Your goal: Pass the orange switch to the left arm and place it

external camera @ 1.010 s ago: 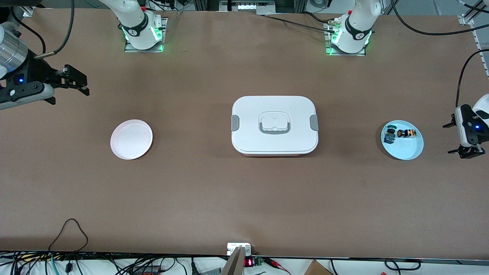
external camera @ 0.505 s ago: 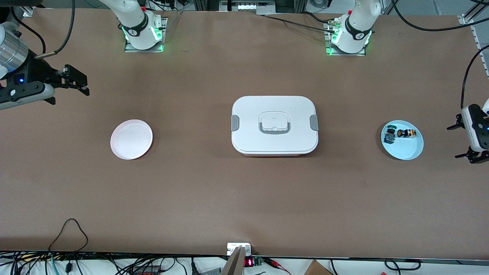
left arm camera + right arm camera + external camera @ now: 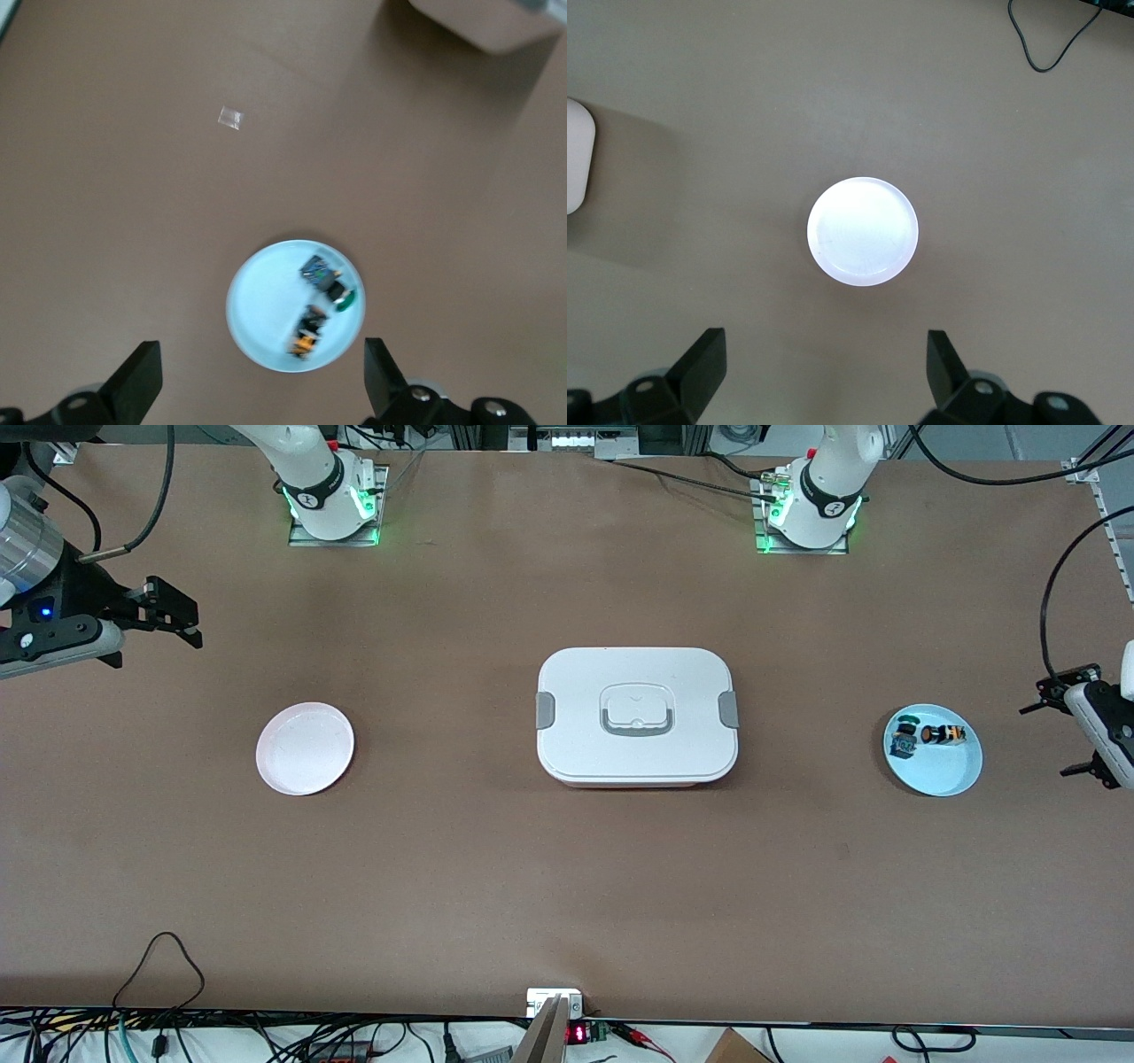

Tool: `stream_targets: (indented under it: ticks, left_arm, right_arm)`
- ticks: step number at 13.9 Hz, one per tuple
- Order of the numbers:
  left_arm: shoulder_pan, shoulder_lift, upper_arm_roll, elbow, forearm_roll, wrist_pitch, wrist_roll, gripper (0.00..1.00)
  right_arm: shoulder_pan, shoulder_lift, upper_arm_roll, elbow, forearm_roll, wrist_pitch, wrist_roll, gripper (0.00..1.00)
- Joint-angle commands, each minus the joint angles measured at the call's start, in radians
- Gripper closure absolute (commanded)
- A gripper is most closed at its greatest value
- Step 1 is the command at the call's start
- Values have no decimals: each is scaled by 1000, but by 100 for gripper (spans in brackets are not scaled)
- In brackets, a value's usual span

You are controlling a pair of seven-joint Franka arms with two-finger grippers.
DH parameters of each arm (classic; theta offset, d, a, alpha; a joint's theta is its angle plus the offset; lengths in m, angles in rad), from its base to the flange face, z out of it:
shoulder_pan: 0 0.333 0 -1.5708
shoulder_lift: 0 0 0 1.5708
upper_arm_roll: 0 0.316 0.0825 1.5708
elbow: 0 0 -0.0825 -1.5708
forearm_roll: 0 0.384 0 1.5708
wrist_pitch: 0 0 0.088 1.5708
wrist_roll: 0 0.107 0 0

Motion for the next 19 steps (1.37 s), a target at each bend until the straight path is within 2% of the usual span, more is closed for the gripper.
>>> stream_targets:
  ticks: [1, 5, 11, 17, 19]
  left_arm:
    - [-13, -35, -8, 3, -2, -70, -194, 0]
    - [-48, -56, -11, 6, 32, -97, -407, 0]
    - [-62, -55, -31, 119, 20, -137, -748, 0]
    - [-111, -61, -42, 130, 3, -141, -1105, 0]
    - [-116, -93, -87, 127, 12, -147, -1167, 0]
  right_arm:
    - [-6, 1, 2, 2, -9, 4, -4, 0]
    - [-7, 4, 2, 2, -9, 4, -2, 0]
    - [-4, 4, 2, 4, -9, 4, -2, 0]
    - [-6, 4, 2, 4, -9, 5, -4, 0]
    - [-6, 4, 1, 4, -9, 5, -2, 0]
